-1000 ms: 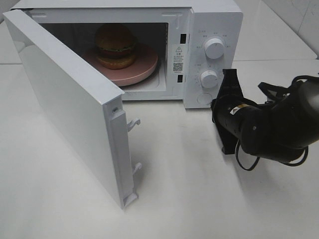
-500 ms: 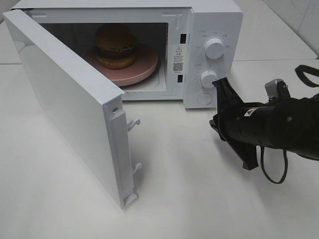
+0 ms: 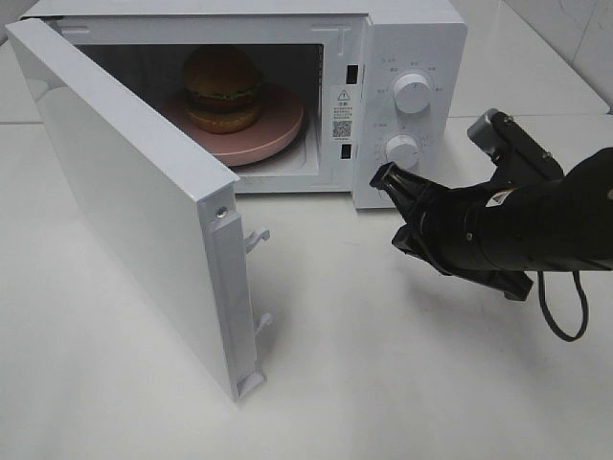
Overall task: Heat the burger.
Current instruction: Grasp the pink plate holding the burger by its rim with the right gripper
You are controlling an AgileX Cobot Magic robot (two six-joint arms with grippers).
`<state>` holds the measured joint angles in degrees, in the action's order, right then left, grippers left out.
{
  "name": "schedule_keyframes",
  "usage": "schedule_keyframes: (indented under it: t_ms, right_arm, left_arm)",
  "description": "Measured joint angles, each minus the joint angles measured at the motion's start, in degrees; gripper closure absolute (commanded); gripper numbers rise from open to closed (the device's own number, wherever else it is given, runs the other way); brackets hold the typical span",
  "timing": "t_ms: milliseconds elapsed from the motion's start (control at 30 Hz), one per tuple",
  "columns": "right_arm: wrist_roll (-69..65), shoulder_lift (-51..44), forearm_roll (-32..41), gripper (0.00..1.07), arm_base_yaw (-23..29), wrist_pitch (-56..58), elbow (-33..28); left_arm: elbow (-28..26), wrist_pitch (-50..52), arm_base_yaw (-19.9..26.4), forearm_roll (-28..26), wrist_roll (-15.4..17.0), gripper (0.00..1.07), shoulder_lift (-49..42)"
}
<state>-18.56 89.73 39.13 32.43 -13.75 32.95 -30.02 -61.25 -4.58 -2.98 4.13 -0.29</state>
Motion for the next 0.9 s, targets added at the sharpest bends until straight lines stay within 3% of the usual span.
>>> schedule_keyframes:
  t_ms: [333, 500, 633, 900]
  right_arm:
    - [15.4, -3.4, -0.2, 1.0, -0.1, 8.1, 0.0]
    - [19.8, -4.1, -1.0, 0.99, -3.2, 13.8, 0.0]
    - [22.5, -4.6, -7.6, 0.98, -7.4, 22.1, 1.8]
    - [23.2, -4.6, -22.5, 0.97, -8.5, 37.8, 8.8]
  left_arm:
    - [0.0, 0.0, 0.0, 0.0, 0.0, 0.07, 0.0]
    - [0.0, 0.0, 0.0, 0.0, 0.0, 0.07, 0.0]
    - [0.0, 0.0, 0.0, 0.0, 0.0, 0.07, 0.0]
    - [0.0, 0.0, 0.0, 0.0, 0.0, 0.07, 0.0]
